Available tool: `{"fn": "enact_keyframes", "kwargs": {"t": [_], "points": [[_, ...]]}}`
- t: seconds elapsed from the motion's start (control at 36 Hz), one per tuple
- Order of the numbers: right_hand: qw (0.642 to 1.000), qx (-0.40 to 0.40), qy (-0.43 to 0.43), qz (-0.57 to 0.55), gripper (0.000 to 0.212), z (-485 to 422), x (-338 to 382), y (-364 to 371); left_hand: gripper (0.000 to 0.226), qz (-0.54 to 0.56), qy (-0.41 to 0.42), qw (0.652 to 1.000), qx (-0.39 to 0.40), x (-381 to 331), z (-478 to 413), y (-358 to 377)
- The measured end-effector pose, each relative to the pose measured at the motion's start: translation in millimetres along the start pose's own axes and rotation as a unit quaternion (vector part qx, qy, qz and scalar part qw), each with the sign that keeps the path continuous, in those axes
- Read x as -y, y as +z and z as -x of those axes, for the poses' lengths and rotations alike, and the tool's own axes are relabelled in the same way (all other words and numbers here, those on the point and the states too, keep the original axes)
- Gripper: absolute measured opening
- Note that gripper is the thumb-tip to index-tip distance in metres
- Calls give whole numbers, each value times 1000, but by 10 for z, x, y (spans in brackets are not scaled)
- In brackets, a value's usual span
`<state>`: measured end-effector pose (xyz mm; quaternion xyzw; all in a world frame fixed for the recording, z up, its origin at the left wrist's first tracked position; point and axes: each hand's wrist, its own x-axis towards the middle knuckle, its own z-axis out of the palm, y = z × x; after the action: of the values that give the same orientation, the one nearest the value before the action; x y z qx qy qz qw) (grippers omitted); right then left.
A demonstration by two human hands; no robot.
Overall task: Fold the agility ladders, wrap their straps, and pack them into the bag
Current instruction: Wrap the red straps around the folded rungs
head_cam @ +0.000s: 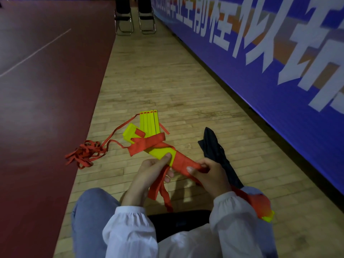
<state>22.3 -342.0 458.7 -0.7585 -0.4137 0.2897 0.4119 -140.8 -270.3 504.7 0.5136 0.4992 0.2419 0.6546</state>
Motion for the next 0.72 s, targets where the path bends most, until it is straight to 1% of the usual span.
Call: {"fn": "enact_keyframes", "kwargs": {"t": [0.08,0.19,0.36,0.5,0.61,0.69,0.72], "points": [[1000,-4,-4,-5,18,3,5,15,45,6,-11,1000,-19,-16,7,4],[1000,-4,-4,4,21,4,12,57,55,-20,-27,999,-39,-33,18,16],[999,-8,-18,32,29,13,24,108,57,-34,-34,997,-62,-24,22,6],[999,5,-28,13,29,-7,2,99,43,3,-16,997,-71,-16,1,24],[998,53,-30,11,29,1,12,44,32,14,8,997,-73,-13,15,43],[997,78,-14,-12,49,28,41,7,26,12,24,997,-68,-8,19,39],[996,83,-10,-9,52,28,47,-4,26,8,27,998,-62,-4,19,36]]}}
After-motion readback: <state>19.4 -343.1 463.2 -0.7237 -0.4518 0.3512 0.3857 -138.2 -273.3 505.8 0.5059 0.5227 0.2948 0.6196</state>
